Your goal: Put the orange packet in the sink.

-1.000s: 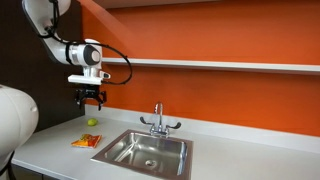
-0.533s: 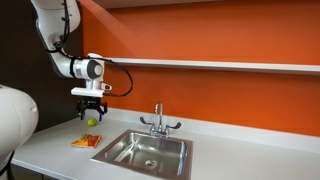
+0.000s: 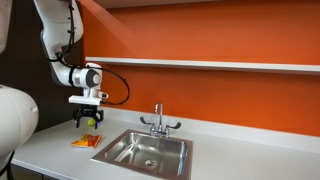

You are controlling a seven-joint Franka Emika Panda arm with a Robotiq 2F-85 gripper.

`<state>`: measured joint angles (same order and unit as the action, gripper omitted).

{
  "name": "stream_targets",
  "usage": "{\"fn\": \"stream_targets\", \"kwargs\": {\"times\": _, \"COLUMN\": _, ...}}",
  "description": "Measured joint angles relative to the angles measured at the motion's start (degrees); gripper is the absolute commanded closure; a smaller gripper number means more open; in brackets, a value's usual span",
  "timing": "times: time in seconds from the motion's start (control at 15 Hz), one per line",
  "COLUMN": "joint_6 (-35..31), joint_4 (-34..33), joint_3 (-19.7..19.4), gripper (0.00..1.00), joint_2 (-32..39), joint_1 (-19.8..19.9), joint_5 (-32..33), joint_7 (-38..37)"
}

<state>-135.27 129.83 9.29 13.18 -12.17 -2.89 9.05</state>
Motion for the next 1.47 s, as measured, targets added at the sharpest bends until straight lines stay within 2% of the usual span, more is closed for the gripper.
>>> {"fn": "stream_targets", "kwargs": {"times": 0.6, "joint_6": -1.72, "joint_4": -3.2, "joint_3": 2.11, "gripper": 0.0, "joint_2": 6.03, "joint_1": -0.04, "joint_5": -0.01, "joint_7": 0.0}}
{"fn": "stream_targets", "kwargs": {"times": 1.47, "joint_6": -4.15, "joint_4": -7.54, "joint_3": 2.59, "gripper": 0.0, "joint_2": 13.93, "joint_1": -0.04, "joint_5": 0.0, "joint_7": 0.0}}
